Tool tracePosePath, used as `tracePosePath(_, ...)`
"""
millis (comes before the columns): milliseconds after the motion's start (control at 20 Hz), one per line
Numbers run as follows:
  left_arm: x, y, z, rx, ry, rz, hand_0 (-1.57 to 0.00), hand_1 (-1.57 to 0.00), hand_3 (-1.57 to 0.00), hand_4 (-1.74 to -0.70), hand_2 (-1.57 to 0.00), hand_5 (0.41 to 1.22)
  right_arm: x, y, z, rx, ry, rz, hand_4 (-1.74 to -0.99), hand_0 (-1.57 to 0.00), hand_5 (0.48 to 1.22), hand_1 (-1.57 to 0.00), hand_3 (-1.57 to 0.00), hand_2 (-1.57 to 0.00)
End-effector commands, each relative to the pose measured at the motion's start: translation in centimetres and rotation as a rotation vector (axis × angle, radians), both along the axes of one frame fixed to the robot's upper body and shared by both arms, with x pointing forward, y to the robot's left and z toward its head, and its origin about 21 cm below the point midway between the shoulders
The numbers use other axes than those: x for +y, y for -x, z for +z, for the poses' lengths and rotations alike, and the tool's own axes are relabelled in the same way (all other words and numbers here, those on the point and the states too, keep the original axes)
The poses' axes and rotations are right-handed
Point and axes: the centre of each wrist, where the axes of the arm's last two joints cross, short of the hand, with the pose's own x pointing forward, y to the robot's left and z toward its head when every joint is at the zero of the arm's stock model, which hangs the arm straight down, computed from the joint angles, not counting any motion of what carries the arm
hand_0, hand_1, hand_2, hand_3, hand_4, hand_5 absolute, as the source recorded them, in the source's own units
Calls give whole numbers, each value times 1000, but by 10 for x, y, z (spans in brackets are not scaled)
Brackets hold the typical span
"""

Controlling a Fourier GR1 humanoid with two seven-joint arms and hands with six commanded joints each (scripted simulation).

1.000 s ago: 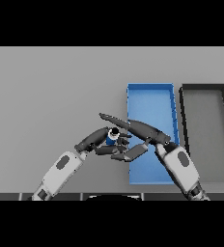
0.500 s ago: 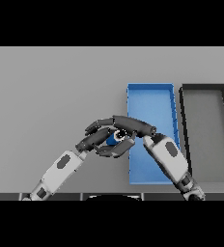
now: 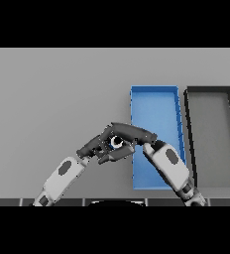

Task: Pick up the blue pipe and place it into the blue bin.

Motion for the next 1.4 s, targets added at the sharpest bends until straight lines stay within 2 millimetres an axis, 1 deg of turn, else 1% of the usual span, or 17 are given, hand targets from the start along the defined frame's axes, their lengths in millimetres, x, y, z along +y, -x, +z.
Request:
tracePosePath(0, 2, 0, -2, -4, -18, 9, -1480, -1454, -550, -1727, -1474, 1216, 1, 0, -2, -15, -5, -1, -1465, -1477, 1086, -1479, -1446, -1479)
tracePosePath(100, 1, -2, 1, -10, -48, 11, -1513, -1423, -510, -1732, -1509, 1218, 1, 2, -4, -10, -24, 1, -1471, -1511, 1135, -1512, -1491, -1512)
tracePosePath(150, 1, -2, 3, -15, -51, 9, -1499, -1356, -505, -1734, -1521, 1219, 0, 1, -4, 9, -35, 14, -1473, -1523, 1152, -1524, -1507, -1524)
tracePosePath(200, 3, -1, 2, -25, -49, -6, -1426, -1220, -531, -1637, -1350, 1219, 0, 0, -2, 28, -37, 19, -1474, -1533, 1166, -1533, -1520, -1533)
tracePosePath(250, 4, -2, 2, -33, -64, -20, -1407, -1190, -518, -1544, -1242, 1219, 1, 1, -3, 27, -44, 22, -1477, -1540, 1177, -1541, -1530, -1541)
tracePosePath(300, 2, -3, 1, -35, -77, -28, -1224, -1003, -416, -1437, -1024, 1220, 1, 4, -2, 16, -42, 23, -1478, -1546, 1186, -1547, -1538, -1547)
tracePosePath(350, -1, -3, 3, -31, -91, -47, -979, -802, -332, -1343, -819, 1220, 0, 3, -1, 11, -46, 24, -1480, -1551, 1193, -1552, -1545, -1552)
tracePosePath(450, 4, -5, 0, -43, -112, -77, -626, -513, -212, -1179, -524, 1213, -1, 6, -1, 20, -36, 21, -1481, -1558, 1203, -1559, -1554, -1559)
tracePosePath(500, 5, -6, 3, -52, -135, -85, -501, -410, -170, -1110, -419, 1184, -2, 6, 0, 20, -38, 20, -1482, -1561, 1206, -1561, -1558, -1561)
tracePosePath(600, 11, -8, 1, -84, -150, -77, -320, -262, -108, -995, -268, 1042, 0, 8, -2, 23, -58, 20, -1483, -1565, 1212, -1565, -1562, -1565)
tracePosePath(750, 12, -8, -1, -67, -182, -34, -163, -134, -55, -880, -137, 842, 0, 7, 0, 32, -65, 19, -1484, -1568, 1216, -1568, -1567, -1568)
tracePosePath(900, 9, -10, 0, -76, -191, -11, -83, -68, -28, -826, -69, 719, 1, 10, 4, 18, -90, 8, -1485, -1569, 1219, -1569, -1569, -1569)
tracePosePath(1000, 13, -9, 0, -51, -179, -9, -53, -43, -17, -830, -44, 659, 4, 8, 5, 14, -92, 6, -1485, -1570, 1219, -1570, -1570, -1570)
tracePosePath(1050, 13, -8, -1, -29, -179, 3, -42, -34, -14, -842, -35, 636, 0, 5, 4, 11, -92, 4, -1487, -1570, 1220, -1570, -1570, -1570)
tracePosePath(1200, 10, -4, -3, 34, -206, 39, -21, -17, -7, -873, -17, 612, -1, 5, 4, 34, -84, -16, -1491, -1571, 1220, -1571, -1570, -1571)
tracePosePath(1250, 12, -4, -2, 34, -206, 45, -17, -13, -5, -880, -14, 605, 1, 5, 2, 65, -109, -3, -1492, -1571, 1220, -1571, -1571, -1571)
tracePosePath(1350, 15, -4, -4, 37, -230, 49, -10, -8, -3, -878, -8, 572, -1, 3, 9, 168, -187, 45, -1492, -1571, 1221, -1571, -1571, -1571)
